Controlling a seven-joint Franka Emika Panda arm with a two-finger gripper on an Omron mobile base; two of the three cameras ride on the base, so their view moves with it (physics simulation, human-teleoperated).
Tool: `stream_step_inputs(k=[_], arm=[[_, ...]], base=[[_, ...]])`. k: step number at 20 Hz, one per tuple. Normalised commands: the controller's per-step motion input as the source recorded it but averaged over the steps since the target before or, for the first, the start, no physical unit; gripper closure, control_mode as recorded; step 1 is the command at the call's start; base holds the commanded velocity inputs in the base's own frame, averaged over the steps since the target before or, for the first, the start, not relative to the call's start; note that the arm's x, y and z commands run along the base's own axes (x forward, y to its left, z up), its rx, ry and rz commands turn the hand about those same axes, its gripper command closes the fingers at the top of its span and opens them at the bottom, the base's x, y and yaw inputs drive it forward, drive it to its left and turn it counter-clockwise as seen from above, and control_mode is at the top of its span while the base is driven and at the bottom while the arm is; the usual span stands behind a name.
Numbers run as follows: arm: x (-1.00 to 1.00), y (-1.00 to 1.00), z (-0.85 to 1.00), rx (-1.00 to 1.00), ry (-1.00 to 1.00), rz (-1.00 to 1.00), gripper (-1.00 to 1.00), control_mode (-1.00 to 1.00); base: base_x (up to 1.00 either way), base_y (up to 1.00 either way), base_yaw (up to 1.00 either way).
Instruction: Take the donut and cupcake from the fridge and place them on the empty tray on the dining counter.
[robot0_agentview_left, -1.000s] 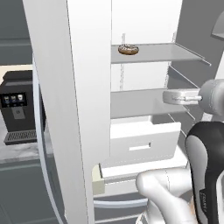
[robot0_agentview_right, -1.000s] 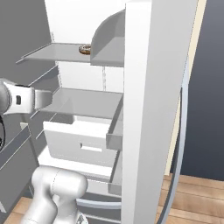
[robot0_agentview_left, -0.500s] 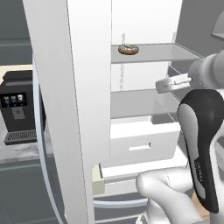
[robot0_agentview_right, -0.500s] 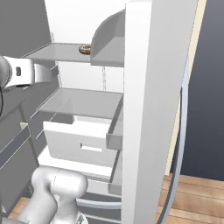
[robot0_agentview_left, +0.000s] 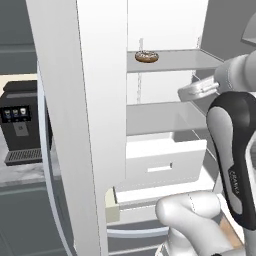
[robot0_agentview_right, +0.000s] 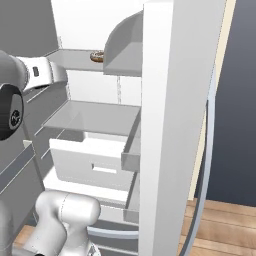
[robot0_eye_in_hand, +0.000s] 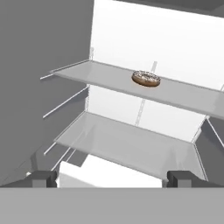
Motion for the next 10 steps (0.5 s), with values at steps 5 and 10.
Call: stream_step_inputs(k=[5,10], arm=[[0.49,0.00,0.10,-0.14,0.11,0.00,-1.00,-1.00],[0.42,0.00,0.10,-0.03,0.13,0.00,-1.00,-1.00]], base=[[0.00,0.00,0.00],[0.00,0.00,0.00]])
